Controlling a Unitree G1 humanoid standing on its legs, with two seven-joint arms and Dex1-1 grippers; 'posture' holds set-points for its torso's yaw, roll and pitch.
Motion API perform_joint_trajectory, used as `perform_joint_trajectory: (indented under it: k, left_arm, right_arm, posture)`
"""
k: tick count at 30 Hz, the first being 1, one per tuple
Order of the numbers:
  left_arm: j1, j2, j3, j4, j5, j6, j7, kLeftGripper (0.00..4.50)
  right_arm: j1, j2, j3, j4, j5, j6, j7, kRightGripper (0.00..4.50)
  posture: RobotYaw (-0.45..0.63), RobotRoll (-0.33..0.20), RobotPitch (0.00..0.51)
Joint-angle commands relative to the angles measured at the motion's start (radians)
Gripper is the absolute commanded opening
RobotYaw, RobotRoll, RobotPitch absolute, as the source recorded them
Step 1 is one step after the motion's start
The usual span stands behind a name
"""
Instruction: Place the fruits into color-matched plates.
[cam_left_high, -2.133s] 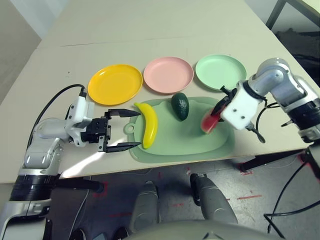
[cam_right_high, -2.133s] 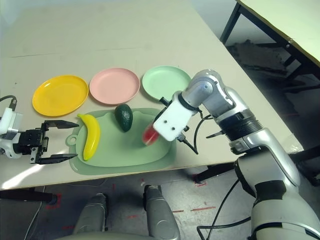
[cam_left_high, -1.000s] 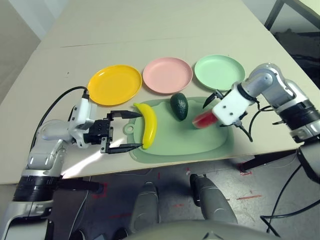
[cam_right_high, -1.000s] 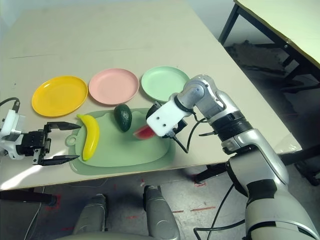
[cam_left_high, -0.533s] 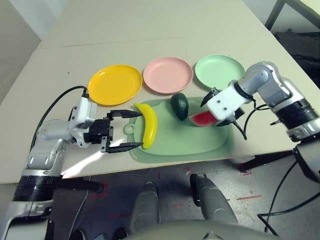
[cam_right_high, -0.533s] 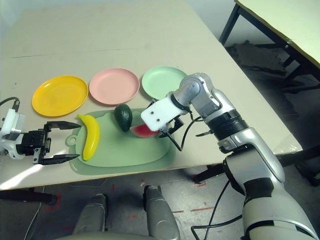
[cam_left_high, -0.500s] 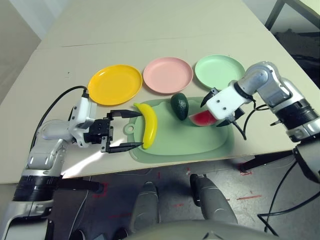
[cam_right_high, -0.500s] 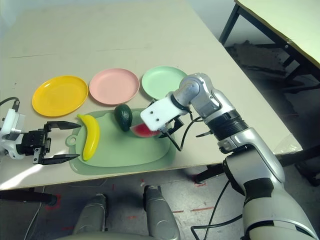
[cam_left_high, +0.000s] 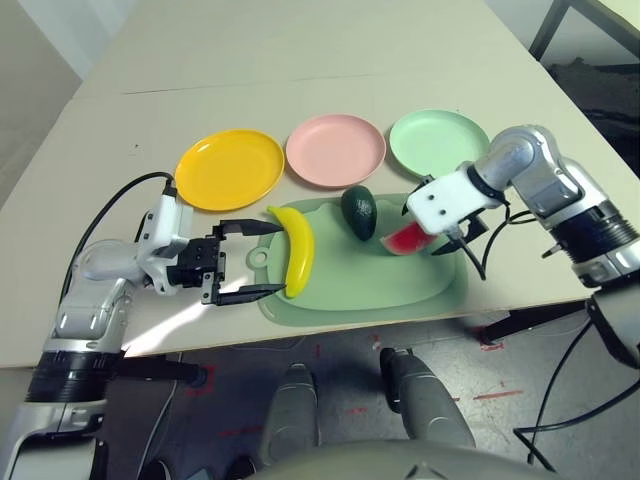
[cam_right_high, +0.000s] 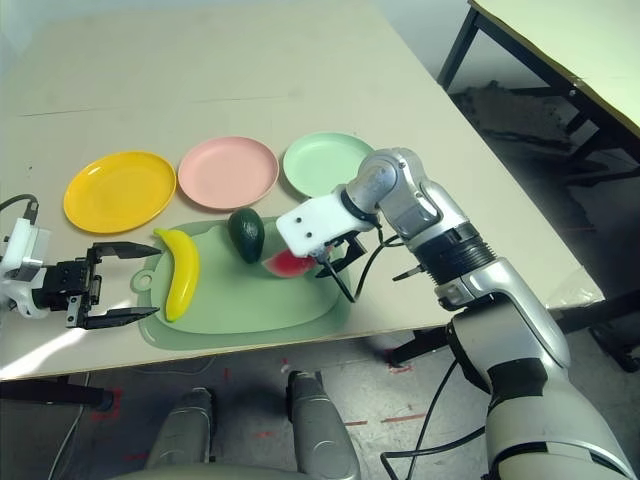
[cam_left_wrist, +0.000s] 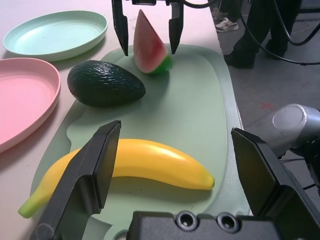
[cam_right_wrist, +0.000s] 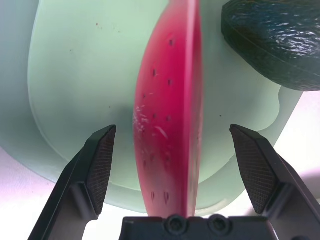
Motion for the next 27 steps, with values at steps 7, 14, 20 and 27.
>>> perform_joint_trajectory:
  k: [7, 14, 20, 27]
  left_arm:
    - [0.014, 0.002, -0.003, 0.002, 0.012, -0.008, -0.009, 4.5]
    - [0.023, 0.004, -0.002, -0.004, 0.013, -0.009, -0.008, 4.5]
    - [0.028, 0.005, -0.001, -0.008, 0.013, -0.01, -0.007, 4.5]
    - [0.029, 0.006, 0.0, -0.013, 0.012, -0.008, -0.005, 4.5]
  right_arm:
    - [0.021, 0.013, 0.001, -0.058, -0.016, 0.166, 0.018, 4.47]
    - [0.024, 0.008, 0.012, -0.077, -0.039, 0.22, 0.023, 4.47]
    - [0.029, 0.009, 0.016, -0.071, -0.057, 0.227, 0.026, 4.47]
    - [0.034, 0.019, 0.02, -0.054, -0.083, 0.196, -0.006, 4.47]
  posture:
    - [-0.05, 0.0, 0.186]
    - [-0.04, 0.0, 0.188]
    - [-0.04, 0.0, 0.189]
    - [-0.04, 0.0, 0.188]
